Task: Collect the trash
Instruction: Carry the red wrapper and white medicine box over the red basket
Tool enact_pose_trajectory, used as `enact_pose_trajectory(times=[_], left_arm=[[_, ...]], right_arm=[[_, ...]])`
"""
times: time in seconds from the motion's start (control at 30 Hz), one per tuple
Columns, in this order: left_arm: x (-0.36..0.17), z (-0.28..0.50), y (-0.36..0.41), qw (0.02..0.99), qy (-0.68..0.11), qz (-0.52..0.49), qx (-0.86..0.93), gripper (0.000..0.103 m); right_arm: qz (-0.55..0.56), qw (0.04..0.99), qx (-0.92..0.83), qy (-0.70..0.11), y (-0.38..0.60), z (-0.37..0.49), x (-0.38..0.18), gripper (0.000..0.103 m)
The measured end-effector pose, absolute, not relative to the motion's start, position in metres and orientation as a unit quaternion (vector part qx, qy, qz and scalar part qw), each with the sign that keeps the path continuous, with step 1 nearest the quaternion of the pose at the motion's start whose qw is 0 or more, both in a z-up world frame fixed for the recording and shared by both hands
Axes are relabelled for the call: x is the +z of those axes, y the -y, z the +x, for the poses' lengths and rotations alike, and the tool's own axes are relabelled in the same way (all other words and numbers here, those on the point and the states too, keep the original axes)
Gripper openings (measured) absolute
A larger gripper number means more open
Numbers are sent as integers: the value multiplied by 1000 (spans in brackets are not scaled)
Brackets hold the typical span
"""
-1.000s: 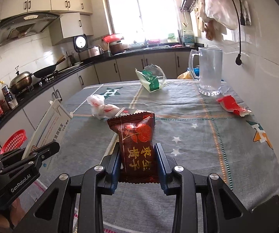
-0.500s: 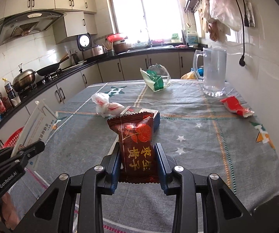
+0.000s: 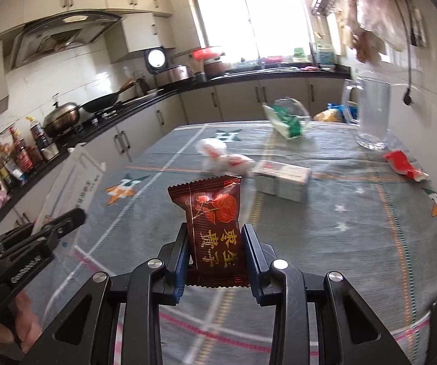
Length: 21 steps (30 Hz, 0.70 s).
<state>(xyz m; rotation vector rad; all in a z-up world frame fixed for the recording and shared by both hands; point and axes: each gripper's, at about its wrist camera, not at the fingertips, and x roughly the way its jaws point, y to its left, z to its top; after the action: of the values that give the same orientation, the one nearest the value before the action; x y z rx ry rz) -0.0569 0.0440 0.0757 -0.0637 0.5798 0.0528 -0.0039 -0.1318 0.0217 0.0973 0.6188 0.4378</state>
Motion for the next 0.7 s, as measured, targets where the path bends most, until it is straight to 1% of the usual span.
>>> enact_pose_trajectory(times=[0.7], left_arm=[[87, -91, -148, 955, -268, -82, 92, 13]], right_arm=[[1, 898, 309, -313, 13, -12, 40, 36]])
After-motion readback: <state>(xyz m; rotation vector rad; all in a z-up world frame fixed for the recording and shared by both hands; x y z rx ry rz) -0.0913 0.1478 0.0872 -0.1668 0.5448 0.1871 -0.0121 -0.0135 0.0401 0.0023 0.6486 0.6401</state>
